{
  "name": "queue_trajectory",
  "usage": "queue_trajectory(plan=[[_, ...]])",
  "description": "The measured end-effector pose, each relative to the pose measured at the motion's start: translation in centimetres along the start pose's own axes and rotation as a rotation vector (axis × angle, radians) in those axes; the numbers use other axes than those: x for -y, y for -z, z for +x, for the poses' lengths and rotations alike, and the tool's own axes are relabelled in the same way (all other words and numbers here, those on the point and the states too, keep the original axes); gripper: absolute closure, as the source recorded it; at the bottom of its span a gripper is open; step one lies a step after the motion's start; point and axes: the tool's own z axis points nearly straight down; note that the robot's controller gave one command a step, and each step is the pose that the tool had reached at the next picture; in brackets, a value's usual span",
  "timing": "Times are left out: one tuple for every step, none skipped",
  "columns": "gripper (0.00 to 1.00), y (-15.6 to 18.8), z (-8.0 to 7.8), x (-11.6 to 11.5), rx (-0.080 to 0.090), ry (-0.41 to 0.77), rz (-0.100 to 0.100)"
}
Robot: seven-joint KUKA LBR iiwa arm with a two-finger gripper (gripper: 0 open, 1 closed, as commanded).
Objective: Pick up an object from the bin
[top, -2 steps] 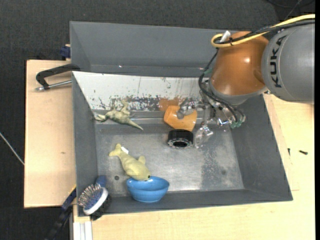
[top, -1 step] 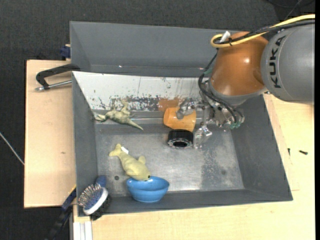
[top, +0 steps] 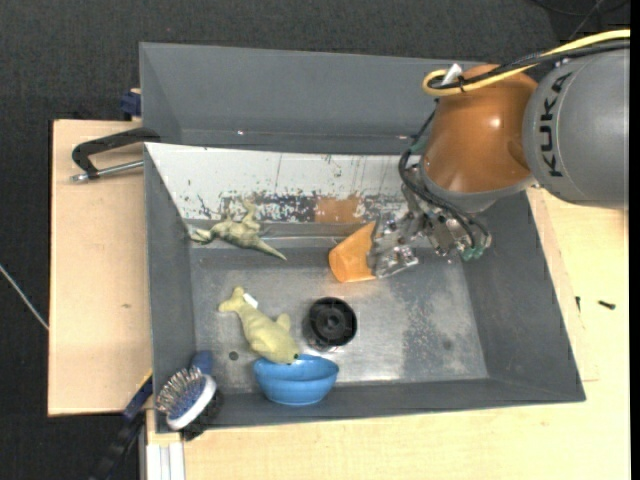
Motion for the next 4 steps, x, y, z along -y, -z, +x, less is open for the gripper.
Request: queue_trajectory(plan=[[0.00,-0.2,0.3,0.0,-0.015,0.003,-0.003],[1.00,-0.4,0.5,0.4,-0.015,-0.002,0.003],[0.00,-0.9,0.7,0.8,-0.014,-0.007,0.010],[0.00,-5.6,0.2,-4.2,-0.009,0.104,0.012]])
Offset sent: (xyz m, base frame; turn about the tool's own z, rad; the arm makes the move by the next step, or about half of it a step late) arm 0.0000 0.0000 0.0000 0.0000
